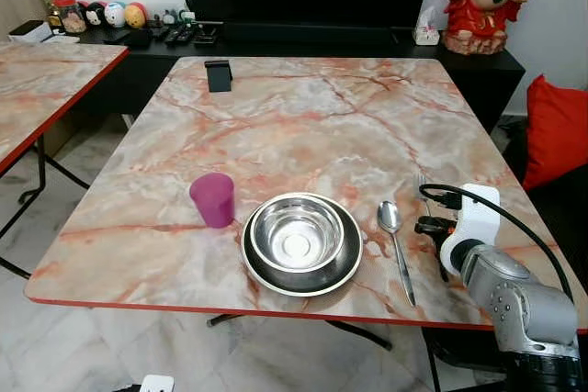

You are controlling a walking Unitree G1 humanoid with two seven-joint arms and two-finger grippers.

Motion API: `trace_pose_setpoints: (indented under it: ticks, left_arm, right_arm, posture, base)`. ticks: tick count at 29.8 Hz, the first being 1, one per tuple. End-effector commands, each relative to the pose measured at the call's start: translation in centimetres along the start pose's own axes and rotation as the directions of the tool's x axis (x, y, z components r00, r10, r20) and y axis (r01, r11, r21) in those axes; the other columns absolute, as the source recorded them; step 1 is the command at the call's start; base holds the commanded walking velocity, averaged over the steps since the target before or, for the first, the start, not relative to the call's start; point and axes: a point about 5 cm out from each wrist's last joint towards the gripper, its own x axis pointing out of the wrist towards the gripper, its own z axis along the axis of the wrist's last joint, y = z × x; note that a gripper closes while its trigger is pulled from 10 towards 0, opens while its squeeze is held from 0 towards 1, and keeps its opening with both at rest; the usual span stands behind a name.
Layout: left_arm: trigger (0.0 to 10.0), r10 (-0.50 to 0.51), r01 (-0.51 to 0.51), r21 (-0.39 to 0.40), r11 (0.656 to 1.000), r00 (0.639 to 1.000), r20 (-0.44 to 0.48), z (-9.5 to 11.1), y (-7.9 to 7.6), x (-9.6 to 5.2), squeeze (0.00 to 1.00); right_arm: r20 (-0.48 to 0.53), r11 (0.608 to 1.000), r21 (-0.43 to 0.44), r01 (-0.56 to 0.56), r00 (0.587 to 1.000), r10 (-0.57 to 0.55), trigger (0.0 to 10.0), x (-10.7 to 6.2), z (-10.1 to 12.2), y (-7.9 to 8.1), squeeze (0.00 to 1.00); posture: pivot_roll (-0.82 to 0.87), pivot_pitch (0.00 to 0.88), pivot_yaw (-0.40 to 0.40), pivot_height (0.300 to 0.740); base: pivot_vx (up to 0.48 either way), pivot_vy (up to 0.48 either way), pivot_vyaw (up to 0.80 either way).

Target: Setting the table

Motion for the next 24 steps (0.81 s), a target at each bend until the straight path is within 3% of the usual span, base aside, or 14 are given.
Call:
trace_pose_setpoints:
  ticks: [1,9,14,24]
  left_arm:
    - [10.0,0.002,-0.001,0.015,1.000,1.000,-0.013,-0.3,0.2,-0.1,0.00]
    - [10.0,0.002,-0.001,0.023,1.000,1.000,-0.013,-0.3,0.2,-0.1,0.00]
    - [10.0,0.002,-0.002,0.025,1.000,1.000,-0.013,-0.3,0.2,-0.1,0.00]
    - [10.0,0.009,-0.009,0.024,1.000,1.000,-0.012,-0.3,0.2,-0.1,0.00]
  right_arm:
    - [-0.028,1.000,-0.008,0.005,1.000,-0.005,10.0,0.1,-0.5,0.0,0.00]
    - [-0.055,1.000,-0.006,0.011,0.998,-0.012,10.0,0.7,-2.0,0.2,0.00]
    - [-0.041,0.998,-0.048,0.036,0.998,-0.038,10.0,1.0,-2.5,0.3,0.00]
    - [0.006,0.997,-0.045,0.064,0.998,-0.064,10.0,1.4,-2.8,0.2,0.00]
  posture:
    - [0.01,0.000,-0.004,0.707]
    - [0.02,0.000,-0.002,0.707]
    - [0.02,0.000,-0.001,0.707]
    - [0.03,0.000,0.000,0.707]
  base:
    - [0.000,0.000,0.00]
    - [0.000,0.000,0.00]
    - [0.000,0.000,0.00]
    - [0.000,0.000,0.00]
